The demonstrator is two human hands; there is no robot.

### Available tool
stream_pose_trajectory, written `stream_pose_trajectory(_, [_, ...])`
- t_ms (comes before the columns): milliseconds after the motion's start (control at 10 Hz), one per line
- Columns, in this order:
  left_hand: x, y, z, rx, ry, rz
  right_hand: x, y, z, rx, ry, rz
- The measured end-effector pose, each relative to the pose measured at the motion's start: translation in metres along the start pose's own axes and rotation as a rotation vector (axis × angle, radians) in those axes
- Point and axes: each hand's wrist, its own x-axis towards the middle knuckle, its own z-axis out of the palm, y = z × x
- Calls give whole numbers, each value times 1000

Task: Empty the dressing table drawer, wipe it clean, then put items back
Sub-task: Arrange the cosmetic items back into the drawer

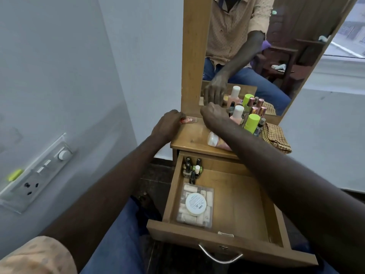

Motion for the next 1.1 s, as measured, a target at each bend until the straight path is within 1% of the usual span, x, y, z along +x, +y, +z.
stream_pose_trajectory(100, [-1, 3, 1, -28, 13, -14, 6, 3, 0, 11, -7, -3])
stream_pose_trajectory(200, [-2, 5, 1, -40, 1, -35, 14, 9, 2, 23, 27, 8])
stream_pose_trajectory(300, [-3, 5, -1, -42, -2, -54, 23, 18, 12, 17, 20, -59])
stream_pose_trajectory(400, [-6, 6, -3, -59, 6, -97, 27, 23, 17, -45, 29, -117])
stream_pose_trajectory(500, [-8, 10, -6, -114, 57, -167, 13, 16, -2, 6, 40, -114])
stream_pose_trajectory(600, [-9, 18, -17, -180, 128, -224, 1, 12, -28, 100, 86, -152])
stream_pose_trajectory(700, [-14, 32, -35, -255, 187, -266, -10, 13, -46, 174, 179, -225])
stream_pose_trajectory(800, [-23, 49, -54, -351, 202, -316, -37, 14, -59, 265, 246, -277])
stream_pose_trajectory(1000, [-50, 89, -83, -579, 144, -381, -104, 23, -58, 506, 278, -336])
stream_pose_trajectory(1100, [-69, 108, -88, -760, 103, -421, -136, 28, -51, 567, 294, -354])
